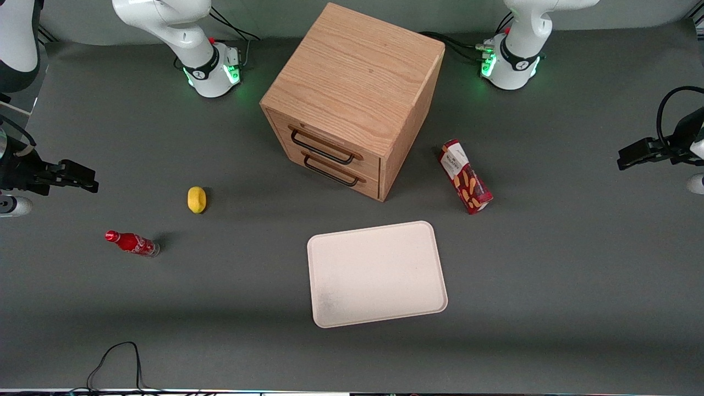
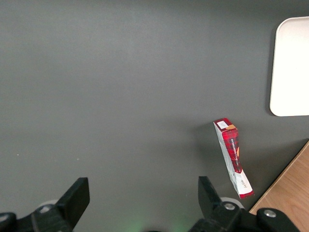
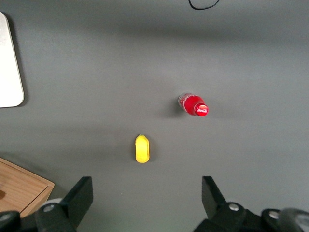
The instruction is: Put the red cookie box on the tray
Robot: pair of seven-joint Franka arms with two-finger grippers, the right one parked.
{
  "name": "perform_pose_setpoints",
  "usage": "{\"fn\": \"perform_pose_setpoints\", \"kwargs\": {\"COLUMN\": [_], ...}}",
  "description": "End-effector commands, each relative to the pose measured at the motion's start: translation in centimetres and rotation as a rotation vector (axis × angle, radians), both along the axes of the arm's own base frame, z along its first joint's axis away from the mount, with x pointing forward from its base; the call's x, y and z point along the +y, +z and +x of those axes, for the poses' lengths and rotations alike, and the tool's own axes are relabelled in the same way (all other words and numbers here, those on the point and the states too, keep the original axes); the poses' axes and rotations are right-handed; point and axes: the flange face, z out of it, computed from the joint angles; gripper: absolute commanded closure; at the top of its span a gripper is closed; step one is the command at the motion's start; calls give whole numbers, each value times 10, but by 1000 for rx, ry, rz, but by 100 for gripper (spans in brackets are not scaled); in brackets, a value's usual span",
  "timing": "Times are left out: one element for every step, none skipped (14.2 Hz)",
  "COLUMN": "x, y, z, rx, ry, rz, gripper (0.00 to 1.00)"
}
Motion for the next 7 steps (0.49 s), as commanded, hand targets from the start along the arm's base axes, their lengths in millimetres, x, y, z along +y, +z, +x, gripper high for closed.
{"fn": "perform_pose_setpoints", "kwargs": {"x": [2, 2, 2, 2, 2, 1, 1], "y": [9, 9, 9, 9, 9, 9, 8], "z": [-7, -8, -8, -8, -8, -8, -7], "rx": [4, 12, 12, 13, 13, 12, 12], "ry": [-24, -22, -20, -13, -11, -11, -13], "rz": [-17, -17, -17, -16, -16, -16, -16], "gripper": [0, 0, 0, 0, 0, 0, 0]}}
